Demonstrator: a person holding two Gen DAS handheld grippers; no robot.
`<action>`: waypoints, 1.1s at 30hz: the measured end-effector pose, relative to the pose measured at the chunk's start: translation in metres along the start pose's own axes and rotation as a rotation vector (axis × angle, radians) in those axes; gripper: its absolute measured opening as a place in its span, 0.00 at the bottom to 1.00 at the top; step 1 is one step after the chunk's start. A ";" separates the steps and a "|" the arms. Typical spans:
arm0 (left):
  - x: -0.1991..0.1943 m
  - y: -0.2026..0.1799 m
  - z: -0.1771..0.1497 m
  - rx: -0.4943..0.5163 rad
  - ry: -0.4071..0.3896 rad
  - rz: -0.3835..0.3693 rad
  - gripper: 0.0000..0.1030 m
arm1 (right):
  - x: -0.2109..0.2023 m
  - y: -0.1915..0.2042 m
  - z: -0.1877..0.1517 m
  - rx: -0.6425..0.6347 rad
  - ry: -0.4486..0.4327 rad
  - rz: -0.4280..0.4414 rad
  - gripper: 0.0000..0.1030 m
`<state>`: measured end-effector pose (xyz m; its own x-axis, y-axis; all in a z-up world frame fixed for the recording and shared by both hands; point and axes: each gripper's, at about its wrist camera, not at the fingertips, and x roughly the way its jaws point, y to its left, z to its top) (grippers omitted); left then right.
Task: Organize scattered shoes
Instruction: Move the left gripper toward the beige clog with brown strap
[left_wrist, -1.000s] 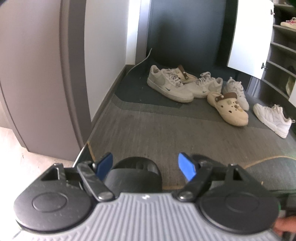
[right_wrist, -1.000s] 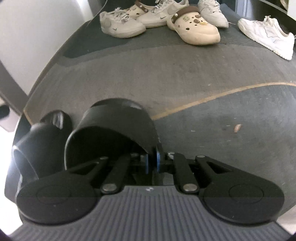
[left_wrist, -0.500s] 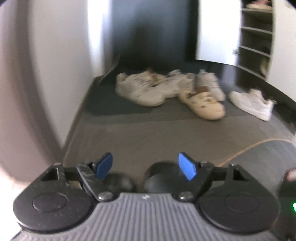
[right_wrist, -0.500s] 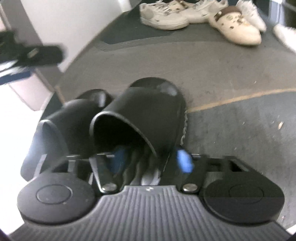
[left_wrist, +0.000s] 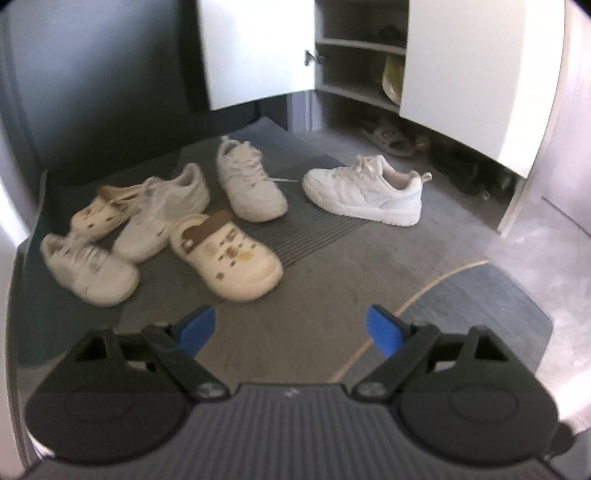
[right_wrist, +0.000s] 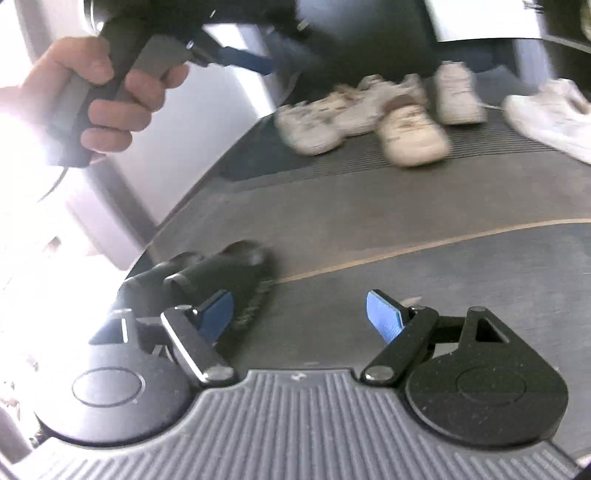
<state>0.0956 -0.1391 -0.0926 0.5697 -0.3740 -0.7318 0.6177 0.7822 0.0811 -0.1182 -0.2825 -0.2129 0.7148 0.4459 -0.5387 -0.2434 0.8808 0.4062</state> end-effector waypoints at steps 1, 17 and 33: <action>0.018 0.002 0.008 0.019 0.002 -0.003 0.88 | -0.005 -0.013 0.004 0.004 -0.013 -0.013 0.80; 0.249 0.092 0.080 0.240 0.101 -0.018 0.83 | -0.014 -0.083 0.002 0.276 -0.009 -0.420 0.80; 0.304 0.122 0.083 0.190 0.359 -0.257 0.76 | -0.038 -0.059 -0.028 0.428 0.046 -0.548 0.80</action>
